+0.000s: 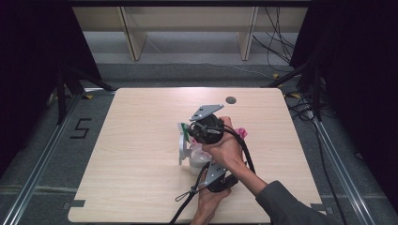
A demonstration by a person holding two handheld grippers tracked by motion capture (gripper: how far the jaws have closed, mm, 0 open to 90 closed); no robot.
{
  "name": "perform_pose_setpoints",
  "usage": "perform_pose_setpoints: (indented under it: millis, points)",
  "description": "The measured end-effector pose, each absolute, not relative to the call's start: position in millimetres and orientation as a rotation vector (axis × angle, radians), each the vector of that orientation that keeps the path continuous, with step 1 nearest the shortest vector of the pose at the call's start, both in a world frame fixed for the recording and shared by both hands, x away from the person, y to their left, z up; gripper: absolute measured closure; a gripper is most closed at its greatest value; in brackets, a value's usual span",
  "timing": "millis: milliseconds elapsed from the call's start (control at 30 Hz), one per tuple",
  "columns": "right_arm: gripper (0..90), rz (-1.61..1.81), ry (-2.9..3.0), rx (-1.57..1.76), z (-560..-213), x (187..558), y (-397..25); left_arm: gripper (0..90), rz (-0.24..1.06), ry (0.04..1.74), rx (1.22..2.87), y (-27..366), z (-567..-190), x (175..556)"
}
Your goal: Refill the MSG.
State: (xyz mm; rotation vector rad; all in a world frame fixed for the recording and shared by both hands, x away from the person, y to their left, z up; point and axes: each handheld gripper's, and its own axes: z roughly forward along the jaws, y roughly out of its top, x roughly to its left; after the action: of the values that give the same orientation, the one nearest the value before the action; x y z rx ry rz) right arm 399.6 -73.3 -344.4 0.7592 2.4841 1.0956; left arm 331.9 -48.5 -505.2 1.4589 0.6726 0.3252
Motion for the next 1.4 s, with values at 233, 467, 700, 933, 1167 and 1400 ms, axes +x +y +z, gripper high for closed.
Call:
perform_pose_setpoints:
  millis: [233,467,700,933,1167,1400]
  points:
    - [89.9,1.104,2.481,0.757,-342.4,398.9,-74.4,74.7,0.342,0.673,1.478,-47.0,-504.6,331.9]
    - [89.9,1.11,2.481,0.749,-340.1,397.6,-74.3,74.8,0.343,0.667,1.474,-46.3,-503.7,332.0]
    - [89.9,1.123,2.466,0.74,-339.1,396.5,-74.4,74.8,0.344,0.666,1.473,-46.2,-503.7,332.2]
    - [89.9,1.097,2.478,0.747,-343.3,397.3,-72.2,74.8,0.334,0.667,1.474,-46.8,-505.3,332.7]
    - [89.9,1.1,2.48,0.741,-341.4,398.0,-72.5,74.8,0.341,0.668,1.47,-45.7,-504.1,332.7]
    - [90.0,1.131,2.46,0.735,-337.3,396.9,-74.6,74.8,0.342,0.67,1.469,-45.6,-505.2,333.4]
